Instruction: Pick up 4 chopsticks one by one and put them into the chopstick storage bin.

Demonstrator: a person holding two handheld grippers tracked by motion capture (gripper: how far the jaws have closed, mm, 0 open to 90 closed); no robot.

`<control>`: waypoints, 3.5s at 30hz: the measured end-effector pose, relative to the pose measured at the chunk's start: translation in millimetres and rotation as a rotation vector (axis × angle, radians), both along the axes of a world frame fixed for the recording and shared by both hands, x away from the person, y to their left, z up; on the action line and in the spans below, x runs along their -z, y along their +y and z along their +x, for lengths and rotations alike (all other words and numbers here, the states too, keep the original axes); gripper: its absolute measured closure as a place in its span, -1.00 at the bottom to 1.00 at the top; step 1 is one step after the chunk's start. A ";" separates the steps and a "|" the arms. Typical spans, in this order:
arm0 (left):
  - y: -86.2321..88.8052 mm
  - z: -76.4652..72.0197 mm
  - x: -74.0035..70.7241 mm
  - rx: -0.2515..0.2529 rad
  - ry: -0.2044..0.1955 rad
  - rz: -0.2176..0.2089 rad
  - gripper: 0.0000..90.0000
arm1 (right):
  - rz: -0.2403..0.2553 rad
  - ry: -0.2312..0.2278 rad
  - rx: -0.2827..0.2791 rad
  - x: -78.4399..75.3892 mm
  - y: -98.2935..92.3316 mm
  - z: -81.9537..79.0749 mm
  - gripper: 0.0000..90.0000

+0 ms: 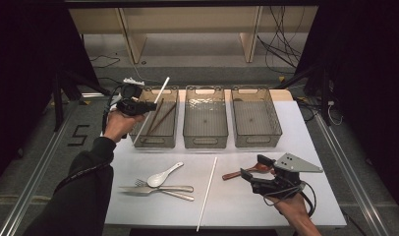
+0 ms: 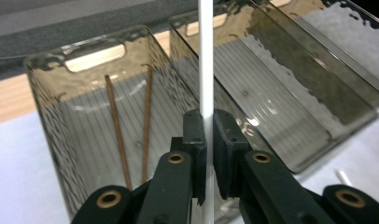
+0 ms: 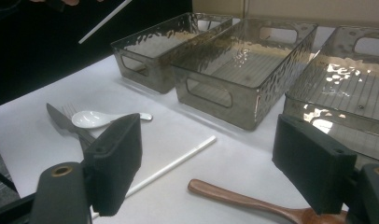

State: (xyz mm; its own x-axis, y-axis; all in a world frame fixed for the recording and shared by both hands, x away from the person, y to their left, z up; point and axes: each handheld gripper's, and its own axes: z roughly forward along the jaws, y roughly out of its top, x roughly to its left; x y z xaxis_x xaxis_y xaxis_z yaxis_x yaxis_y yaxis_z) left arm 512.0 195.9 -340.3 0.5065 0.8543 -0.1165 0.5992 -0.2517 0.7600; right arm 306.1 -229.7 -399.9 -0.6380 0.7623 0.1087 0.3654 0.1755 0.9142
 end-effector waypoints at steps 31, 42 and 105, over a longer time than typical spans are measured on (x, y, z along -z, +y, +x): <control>14.0 56.8 26.6 -0.078 -0.052 0.024 0.86 | 0.009 0.005 -0.011 0.2 -0.2 0.2 -0.45; 12.4 59.4 40.1 -0.091 -0.061 0.016 0.86 | 0.007 0.002 -0.014 0.0 0.1 -0.2 -0.45; -96.7 -105.8 70.1 0.164 0.242 0.069 -0.64 | -0.008 -0.002 -0.003 -1.3 0.9 -0.7 -0.45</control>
State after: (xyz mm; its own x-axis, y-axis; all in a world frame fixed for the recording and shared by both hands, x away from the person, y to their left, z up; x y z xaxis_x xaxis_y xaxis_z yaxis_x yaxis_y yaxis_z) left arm 406.1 99.2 -410.4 0.6031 0.7733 -0.1955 0.7080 -0.4062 0.5777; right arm 305.3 -228.8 -398.6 -0.6406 0.7612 0.1008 0.3626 0.1842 0.9136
